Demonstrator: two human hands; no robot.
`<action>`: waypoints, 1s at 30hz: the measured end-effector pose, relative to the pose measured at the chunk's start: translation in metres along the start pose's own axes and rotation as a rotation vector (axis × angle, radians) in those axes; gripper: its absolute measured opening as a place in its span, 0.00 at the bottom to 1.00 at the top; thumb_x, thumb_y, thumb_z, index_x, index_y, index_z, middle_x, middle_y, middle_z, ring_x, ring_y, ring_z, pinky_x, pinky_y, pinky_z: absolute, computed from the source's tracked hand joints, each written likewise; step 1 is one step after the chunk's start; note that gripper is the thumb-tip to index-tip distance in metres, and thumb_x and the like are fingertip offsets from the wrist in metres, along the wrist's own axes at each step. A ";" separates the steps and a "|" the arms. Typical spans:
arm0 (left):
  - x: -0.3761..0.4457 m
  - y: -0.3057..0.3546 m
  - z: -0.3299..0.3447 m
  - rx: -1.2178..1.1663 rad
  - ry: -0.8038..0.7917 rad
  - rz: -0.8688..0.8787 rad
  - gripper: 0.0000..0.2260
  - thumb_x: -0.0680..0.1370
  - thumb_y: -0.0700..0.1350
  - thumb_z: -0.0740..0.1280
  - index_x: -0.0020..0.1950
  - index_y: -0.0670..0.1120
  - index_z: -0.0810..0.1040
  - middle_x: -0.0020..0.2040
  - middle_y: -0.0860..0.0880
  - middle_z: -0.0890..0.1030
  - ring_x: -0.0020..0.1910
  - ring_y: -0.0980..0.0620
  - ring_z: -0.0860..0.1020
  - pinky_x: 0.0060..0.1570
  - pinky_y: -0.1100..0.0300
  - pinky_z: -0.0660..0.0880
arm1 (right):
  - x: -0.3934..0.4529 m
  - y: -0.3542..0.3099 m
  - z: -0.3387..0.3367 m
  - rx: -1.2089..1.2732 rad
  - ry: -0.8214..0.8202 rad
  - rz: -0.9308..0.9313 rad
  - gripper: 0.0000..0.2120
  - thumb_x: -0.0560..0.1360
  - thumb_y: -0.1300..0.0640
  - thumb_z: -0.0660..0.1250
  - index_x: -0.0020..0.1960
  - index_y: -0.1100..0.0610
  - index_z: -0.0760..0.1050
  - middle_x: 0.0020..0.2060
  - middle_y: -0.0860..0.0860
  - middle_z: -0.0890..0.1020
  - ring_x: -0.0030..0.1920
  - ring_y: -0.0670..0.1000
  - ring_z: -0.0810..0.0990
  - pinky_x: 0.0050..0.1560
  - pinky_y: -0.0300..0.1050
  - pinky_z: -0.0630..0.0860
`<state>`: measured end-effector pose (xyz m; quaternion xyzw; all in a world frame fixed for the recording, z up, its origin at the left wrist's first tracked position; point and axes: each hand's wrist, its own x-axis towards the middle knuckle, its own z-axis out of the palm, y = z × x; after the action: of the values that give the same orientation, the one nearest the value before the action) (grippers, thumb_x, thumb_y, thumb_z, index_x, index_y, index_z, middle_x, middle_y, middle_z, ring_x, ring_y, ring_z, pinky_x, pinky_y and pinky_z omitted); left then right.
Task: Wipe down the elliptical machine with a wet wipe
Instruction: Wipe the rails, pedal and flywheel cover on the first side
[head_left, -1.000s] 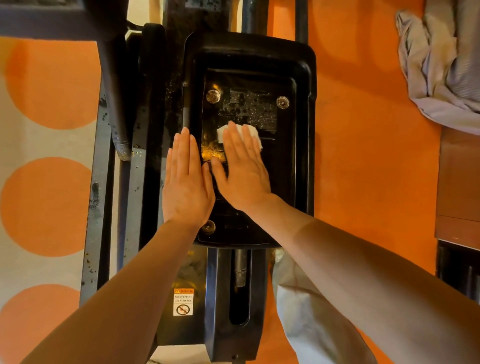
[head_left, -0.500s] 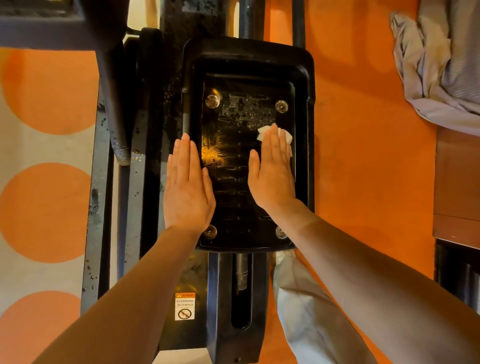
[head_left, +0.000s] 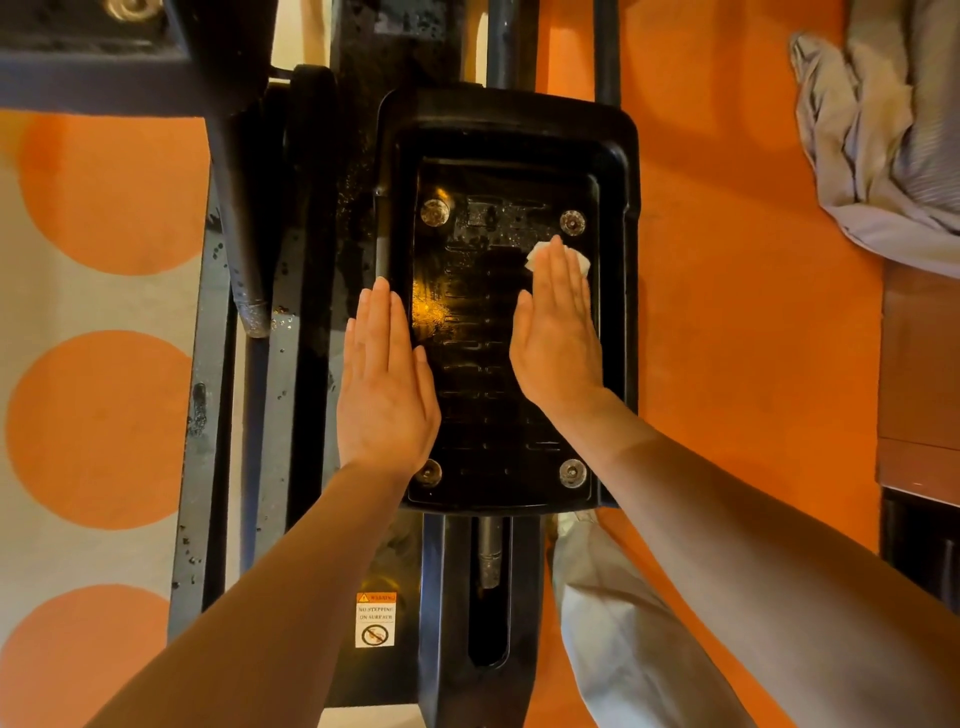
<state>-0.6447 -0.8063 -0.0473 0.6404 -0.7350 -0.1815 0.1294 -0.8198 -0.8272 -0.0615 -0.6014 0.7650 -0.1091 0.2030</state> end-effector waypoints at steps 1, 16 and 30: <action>0.000 0.000 0.000 -0.002 -0.001 -0.002 0.25 0.85 0.49 0.46 0.79 0.38 0.55 0.80 0.43 0.55 0.80 0.47 0.52 0.78 0.59 0.43 | 0.000 -0.002 0.001 0.014 0.002 0.016 0.25 0.84 0.55 0.47 0.79 0.62 0.49 0.79 0.57 0.50 0.79 0.53 0.45 0.78 0.51 0.46; -0.001 -0.001 0.000 -0.008 -0.002 0.008 0.24 0.85 0.47 0.48 0.79 0.36 0.56 0.80 0.41 0.56 0.80 0.47 0.52 0.78 0.59 0.44 | 0.021 -0.012 0.004 -0.012 -0.070 -0.235 0.24 0.84 0.59 0.50 0.78 0.62 0.52 0.78 0.57 0.54 0.79 0.53 0.49 0.78 0.52 0.51; -0.001 -0.002 0.001 -0.010 0.015 0.025 0.24 0.85 0.46 0.49 0.78 0.36 0.57 0.80 0.41 0.56 0.80 0.46 0.52 0.78 0.57 0.46 | 0.043 -0.055 0.009 0.066 -0.177 -0.265 0.24 0.85 0.57 0.48 0.79 0.62 0.50 0.79 0.56 0.51 0.79 0.52 0.44 0.78 0.49 0.42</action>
<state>-0.6429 -0.8059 -0.0495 0.6319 -0.7410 -0.1784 0.1403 -0.7762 -0.8818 -0.0544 -0.6973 0.6541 -0.1063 0.2731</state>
